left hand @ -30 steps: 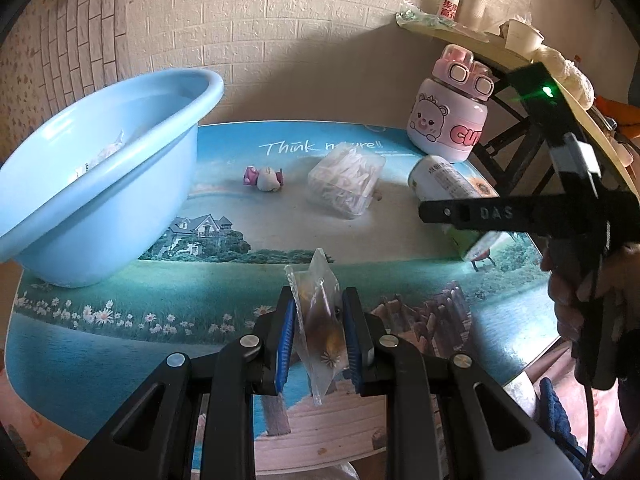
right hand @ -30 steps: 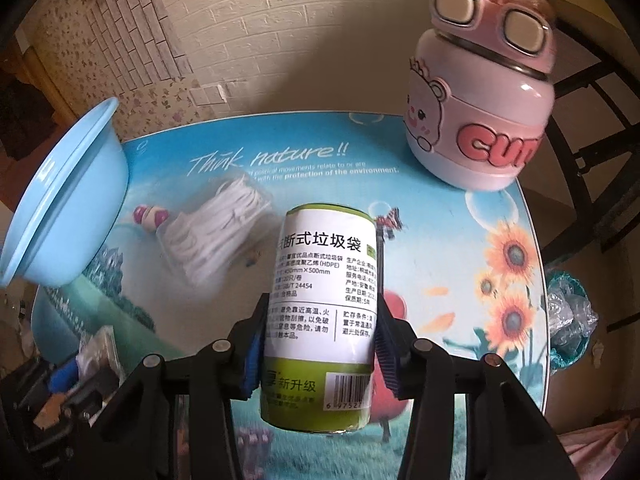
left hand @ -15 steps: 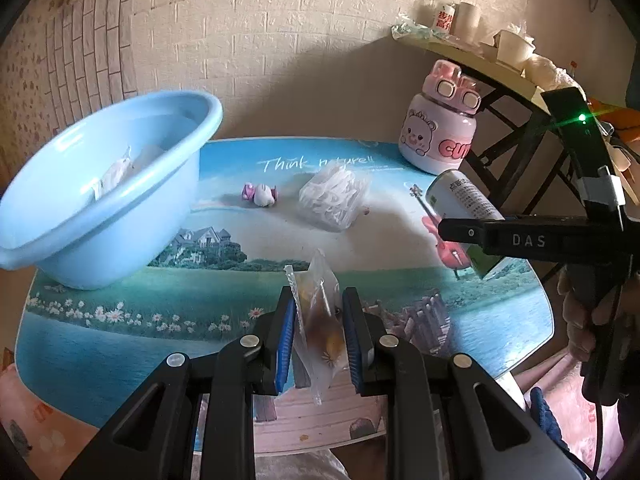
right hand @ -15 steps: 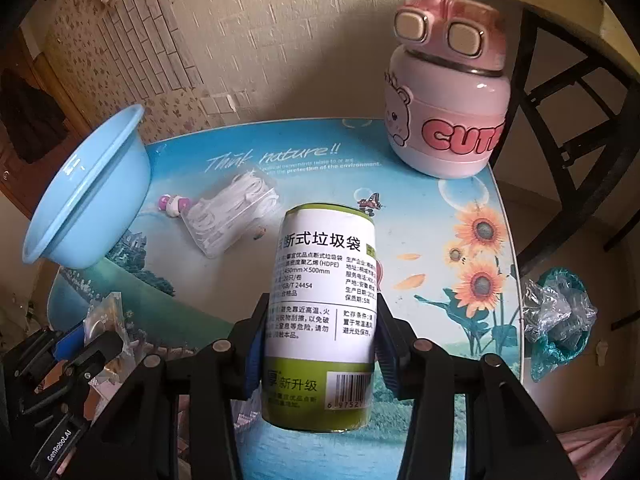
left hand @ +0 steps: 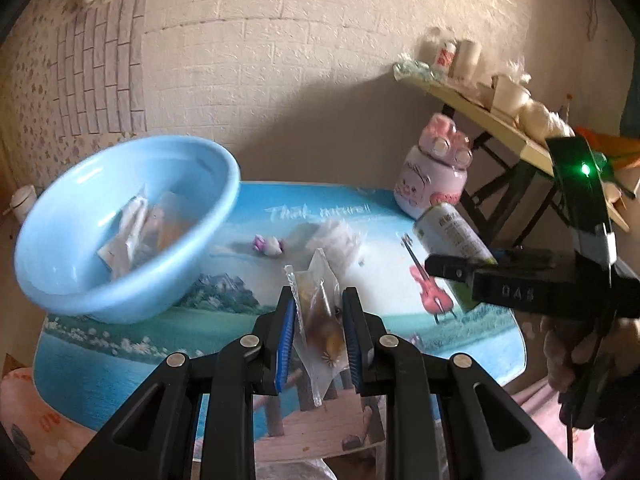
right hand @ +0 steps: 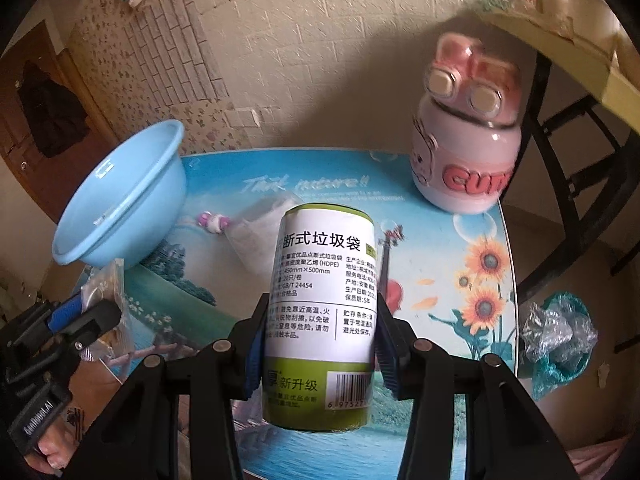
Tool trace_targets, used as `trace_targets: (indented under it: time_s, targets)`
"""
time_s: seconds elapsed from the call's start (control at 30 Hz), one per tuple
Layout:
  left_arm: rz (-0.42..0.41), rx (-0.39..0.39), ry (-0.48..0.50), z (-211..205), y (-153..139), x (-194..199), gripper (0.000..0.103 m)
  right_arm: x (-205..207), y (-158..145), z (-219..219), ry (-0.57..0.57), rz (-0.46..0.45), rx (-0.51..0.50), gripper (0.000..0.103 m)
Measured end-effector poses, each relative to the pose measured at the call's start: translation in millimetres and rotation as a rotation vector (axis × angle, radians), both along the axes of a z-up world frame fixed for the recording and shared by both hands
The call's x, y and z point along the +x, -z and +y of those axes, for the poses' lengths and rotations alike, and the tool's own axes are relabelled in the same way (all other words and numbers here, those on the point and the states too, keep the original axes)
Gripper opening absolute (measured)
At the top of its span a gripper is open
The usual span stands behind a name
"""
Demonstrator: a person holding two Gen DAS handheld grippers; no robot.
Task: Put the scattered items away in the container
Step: 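Lift and carry the snack bag and garbage-bag can over the basin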
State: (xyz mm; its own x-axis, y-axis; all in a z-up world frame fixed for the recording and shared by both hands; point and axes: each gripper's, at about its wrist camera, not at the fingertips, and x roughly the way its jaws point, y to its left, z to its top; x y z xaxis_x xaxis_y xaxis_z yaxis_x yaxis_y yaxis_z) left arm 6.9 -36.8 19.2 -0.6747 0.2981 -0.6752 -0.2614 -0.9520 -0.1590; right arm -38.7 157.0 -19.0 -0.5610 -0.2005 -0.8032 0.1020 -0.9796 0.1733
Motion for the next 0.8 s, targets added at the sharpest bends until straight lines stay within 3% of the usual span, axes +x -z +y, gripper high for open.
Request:
trace_targets:
  time_s: [0.13, 0.47, 0.8]
  targets:
    - [0.029, -0.024, -0.023, -6.7, -10.7, -2.7, 0.022, -4.8, -9.8, -9.9, -0.023, -0.005, -0.043, 0.048]
    - [0.064, -0.036, -0.111, -40.9, -37.5, -9.1, 0.022, 2.0, -43.7, -60.0, -0.163, 0.063, -0.043, 0.048]
    - [0.081, -0.043, -0.192, -74.1, -45.8, -17.5, 0.022, 2.2, -51.5, -91.6, -0.263, 0.073, -0.044, 0.048]
